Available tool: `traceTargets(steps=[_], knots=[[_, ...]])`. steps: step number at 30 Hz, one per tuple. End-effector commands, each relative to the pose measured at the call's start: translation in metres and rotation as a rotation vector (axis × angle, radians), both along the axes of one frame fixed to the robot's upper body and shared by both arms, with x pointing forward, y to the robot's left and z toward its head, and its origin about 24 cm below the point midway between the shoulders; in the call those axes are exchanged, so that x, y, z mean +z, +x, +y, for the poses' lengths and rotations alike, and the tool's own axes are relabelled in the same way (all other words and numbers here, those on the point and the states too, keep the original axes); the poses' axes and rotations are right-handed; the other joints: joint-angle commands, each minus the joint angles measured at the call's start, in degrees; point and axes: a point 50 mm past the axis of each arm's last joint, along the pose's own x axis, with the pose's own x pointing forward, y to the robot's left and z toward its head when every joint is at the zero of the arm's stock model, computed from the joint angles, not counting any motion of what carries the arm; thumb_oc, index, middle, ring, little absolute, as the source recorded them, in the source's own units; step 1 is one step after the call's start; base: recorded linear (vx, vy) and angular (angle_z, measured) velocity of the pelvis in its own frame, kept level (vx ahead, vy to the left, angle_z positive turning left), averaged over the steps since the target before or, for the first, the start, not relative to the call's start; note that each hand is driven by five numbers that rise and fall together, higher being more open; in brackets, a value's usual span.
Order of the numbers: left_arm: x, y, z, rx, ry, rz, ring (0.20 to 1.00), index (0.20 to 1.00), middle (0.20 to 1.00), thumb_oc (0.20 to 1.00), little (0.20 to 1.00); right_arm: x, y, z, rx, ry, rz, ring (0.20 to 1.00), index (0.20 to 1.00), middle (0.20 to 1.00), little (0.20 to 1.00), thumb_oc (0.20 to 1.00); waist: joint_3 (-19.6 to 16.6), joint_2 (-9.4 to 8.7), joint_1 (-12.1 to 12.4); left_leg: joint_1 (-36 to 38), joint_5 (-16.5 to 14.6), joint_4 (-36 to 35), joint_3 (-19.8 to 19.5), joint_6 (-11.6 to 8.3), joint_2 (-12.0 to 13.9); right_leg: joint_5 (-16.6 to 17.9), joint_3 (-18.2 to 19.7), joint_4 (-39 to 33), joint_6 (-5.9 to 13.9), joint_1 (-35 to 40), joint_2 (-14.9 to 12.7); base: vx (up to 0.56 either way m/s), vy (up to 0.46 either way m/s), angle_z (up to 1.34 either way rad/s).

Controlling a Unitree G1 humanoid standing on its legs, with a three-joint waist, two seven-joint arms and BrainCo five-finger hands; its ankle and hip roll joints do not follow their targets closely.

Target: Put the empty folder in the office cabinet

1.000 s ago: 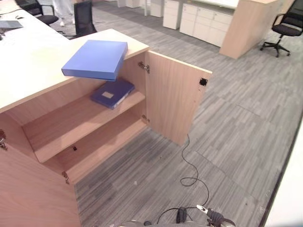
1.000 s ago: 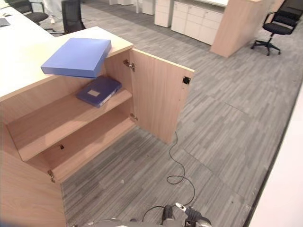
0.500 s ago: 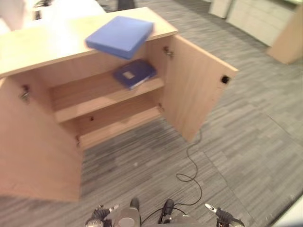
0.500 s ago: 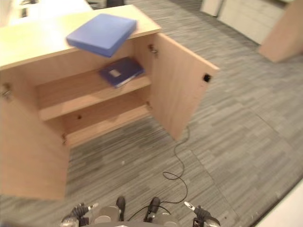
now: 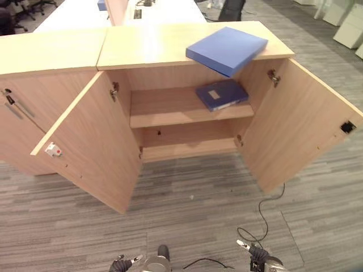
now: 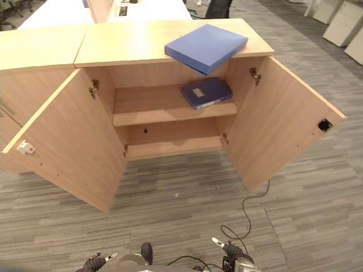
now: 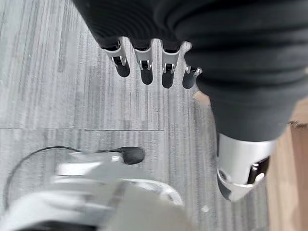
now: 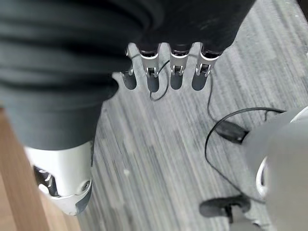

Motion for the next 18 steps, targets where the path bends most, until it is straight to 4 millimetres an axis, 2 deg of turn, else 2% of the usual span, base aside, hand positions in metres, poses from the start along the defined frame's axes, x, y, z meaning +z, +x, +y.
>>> traceTargets(steps=[1, 6, 7, 8, 10, 11, 13, 14, 15, 18], knots=[[0.001, 0.005, 0.003, -0.003, 0.017, -0.011, 1.0, 1.0, 1.0, 1.0, 1.0, 0.005, 0.017, 0.001, 0.07, -0.015, -0.045, 1.0, 1.0, 1.0, 1.0, 1.0, -0.9, 0.7, 1.88, -1.18, -3.23, -0.86, -2.5, -1.25, -0.11, 4.05, -0.4, -4.82, 4.15, 3.28, -1.98, 0.18, 0.269, 0.09], [0.002, 0.001, 0.01, 0.001, 0.035, 0.005, 1.0, 1.0, 1.0, 1.0, 1.0, 0.004, 0.013, 0.004, 0.072, 0.004, -0.039, 1.0, 1.0, 1.0, 1.0, 1.0, -1.8, 0.65, 2.54, 0.04, -5.2, -1.1, -4.97, 0.23, -2.88, 4.82, -1.04, -0.77, 5.55, 3.64, -6.07, 0.12, 0.192, 0.14], [0.002, 0.001, 0.011, -0.014, 0.039, 0.014, 1.0, 1.0, 1.0, 1.0, 1.0, 0.003, 0.009, 0.001, 0.054, 0.004, -0.031, 1.0, 1.0, 1.0, 1.0, 1.0, -1.76, 0.67, 2.6, 0.53, -6.1, -0.89, -6.43, 1.14, -4.24, 6.25, -1.79, 2.07, 6.21, 3.83, -8.37, 0.09, 0.172, 0.21], [0.002, 0.001, 0.011, -0.014, 0.039, 0.014, 1.0, 1.0, 1.0, 1.0, 1.0, 0.003, 0.009, 0.001, 0.053, 0.004, -0.032, 1.0, 1.0, 1.0, 1.0, 1.0, -1.73, 0.65, 2.55, 0.55, -6.13, -0.89, -6.5, 1.21, -4.33, 6.23, -1.84, 2.2, 6.32, 3.85, -8.5, 0.11, 0.164, 0.26], [0.002, 0.001, 0.012, -0.017, 0.044, 0.017, 1.0, 1.0, 1.0, 1.0, 1.0, 0.004, 0.011, -0.001, 0.019, 0.006, -0.046, 1.0, 1.0, 1.0, 1.0, 1.0, -1.55, 0.48, 2.11, 1.19, -6.97, -0.72, -7.77, 2.06, -5.63, 9.17, -1.59, 5.1, 7.02, 3.73, -10.76, 0.08, 0.1, 0.39], [0.002, -0.001, 0.012, -0.017, 0.047, 0.021, 1.0, 1.0, 1.0, 1.0, 1.0, 0.005, 0.012, -0.002, 0.006, 0.01, -0.054, 1.0, 1.0, 1.0, 1.0, 1.0, -1.36, 0.76, 1.49, 1.54, -7.21, -0.66, -8.28, 2.42, -5.69, 10.5, -0.15, 6.57, 6.76, 2.69, -11.34, 0.07, 0.072, 0.5], [0.001, -0.002, 0.011, -0.015, 0.047, 0.022, 1.0, 1.0, 1.0, 1.0, 1.0, 0.007, 0.018, -0.001, -0.004, 0.012, -0.077, 1.0, 1.0, 1.0, 1.0, 1.0, -1.05, 1.66, -0.03, 2.06, -7.33, -0.92, -9.07, 2.47, -4.75, 8.87, 5.86, 6.62, 5.06, -1.45, -9.3, 0.07, 0.023, 0.41], [0.002, -0.002, 0.013, -0.014, 0.051, 0.021, 1.0, 1.0, 1.0, 1.0, 1.0, 0.008, 0.022, 0.0, -0.006, 0.014, -0.091, 1.0, 1.0, 1.0, 1.0, 1.0, -0.78, 2.11, -0.5, 2.57, -7.31, -1.07, -9.34, 2.28, -4.19, 7.2, 9.02, 5.65, 4.23, -3.13, -7.48, 0.02, -0.004, 0.19], [0.002, -0.001, 0.014, -0.02, 0.055, 0.018, 1.0, 1.0, 1.0, 1.0, 1.0, 0.01, 0.029, 0.002, -0.002, 0.015, -0.118, 1.0, 1.0, 1.0, 1.0, 1.0, -0.19, 2.17, -1.28, 2.43, -6.26, -1.1, -9.47, 2.45, -4.17, 7.31, 11.45, 4.48, 3.35, -5.51, -5.75, 0.04, -0.033, 0.15], [0.003, 0.002, 0.015, -0.029, 0.068, 0.011, 1.0, 1.0, 1.0, 1.0, 1.0, 0.018, 0.046, 0.006, 0.007, 0.017, -0.188, 1.0, 1.0, 1.0, 1.0, 1.0, 1.34, 1.72, -2.92, 4.16, -6.49, -0.94, -12.05, 2.58, -4.5, 7.79, 17.76, 1.78, 3.6, -8.96, -1.47, 0.09, -0.056, 0.2]])
